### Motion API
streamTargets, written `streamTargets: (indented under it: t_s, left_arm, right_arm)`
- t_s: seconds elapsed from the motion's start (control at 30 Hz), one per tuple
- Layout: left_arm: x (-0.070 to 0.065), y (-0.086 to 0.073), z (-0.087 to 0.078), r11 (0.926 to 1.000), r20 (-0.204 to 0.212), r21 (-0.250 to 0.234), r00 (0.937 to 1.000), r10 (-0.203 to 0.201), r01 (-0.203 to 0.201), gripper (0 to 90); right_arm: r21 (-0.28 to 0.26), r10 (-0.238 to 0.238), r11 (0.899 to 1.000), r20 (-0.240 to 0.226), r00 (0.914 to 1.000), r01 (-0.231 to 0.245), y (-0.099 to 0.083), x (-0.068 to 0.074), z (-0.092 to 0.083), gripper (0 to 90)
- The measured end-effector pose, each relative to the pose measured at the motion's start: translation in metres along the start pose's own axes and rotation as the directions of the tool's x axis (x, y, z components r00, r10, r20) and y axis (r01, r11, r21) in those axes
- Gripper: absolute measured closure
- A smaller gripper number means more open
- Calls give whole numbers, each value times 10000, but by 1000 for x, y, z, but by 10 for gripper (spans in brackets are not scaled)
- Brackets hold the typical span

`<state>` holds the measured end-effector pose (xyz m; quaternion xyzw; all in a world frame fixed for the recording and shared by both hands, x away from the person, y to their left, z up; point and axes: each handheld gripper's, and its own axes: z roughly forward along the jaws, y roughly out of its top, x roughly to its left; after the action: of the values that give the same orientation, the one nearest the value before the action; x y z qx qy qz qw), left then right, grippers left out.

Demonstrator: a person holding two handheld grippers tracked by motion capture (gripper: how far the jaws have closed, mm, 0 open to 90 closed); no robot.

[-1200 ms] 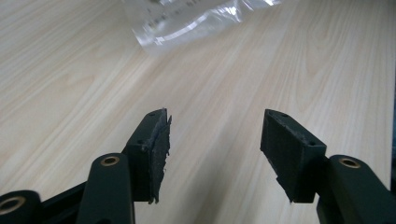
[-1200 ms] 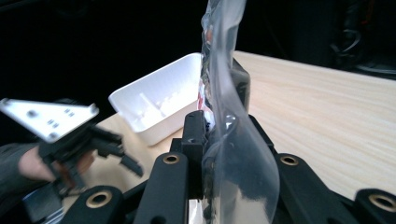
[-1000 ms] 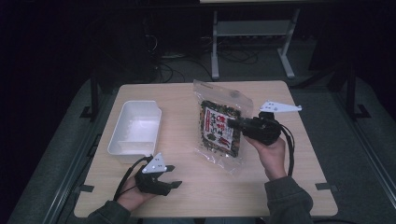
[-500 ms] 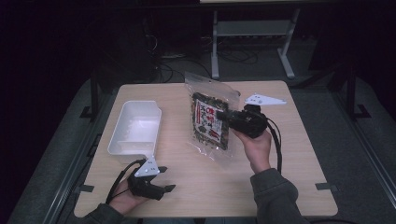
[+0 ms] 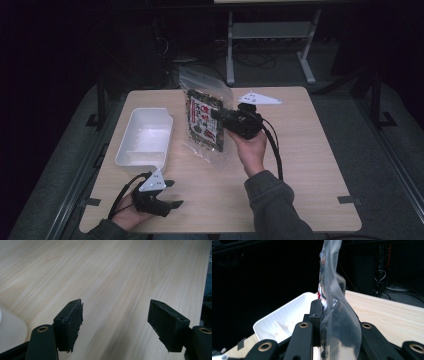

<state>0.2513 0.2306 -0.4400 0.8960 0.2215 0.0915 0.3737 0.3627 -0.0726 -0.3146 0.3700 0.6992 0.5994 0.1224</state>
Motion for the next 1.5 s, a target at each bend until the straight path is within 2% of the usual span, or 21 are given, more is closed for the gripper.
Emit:
streamTargets:
  t_s: [0.37, 0.6, 0.9, 1.13, 1.5]
  left_arm:
    - [4, -8, -5, 9998, 27, 179, 10000, -13, 13, 275]
    - [5, -10, -5, 9995, -15, 312, 10000, 69, -68, 275]
    - [9, -17, -10, 9991, -95, 416, 9999, -48, 52, 274]
    - [11, -21, -14, 9989, -158, 449, 9997, -159, 166, 274]
    - [13, -24, -15, 9978, -242, 668, 9997, -22, 39, 275]
  right_arm:
    - [-434, -82, 9990, 153, 9998, 88, 14, 15, 21, 750]
    - [-655, -429, 9968, 325, 9985, 449, 27, 27, 37, 750]
    - [-946, -429, 9944, 407, 9982, 466, 33, 36, 55, 750]
    - [-1007, -704, 9920, 556, 9960, 758, 38, 47, 79, 750]
    - [-1426, -659, 9870, 607, 9960, 740, 39, 61, 112, 750]
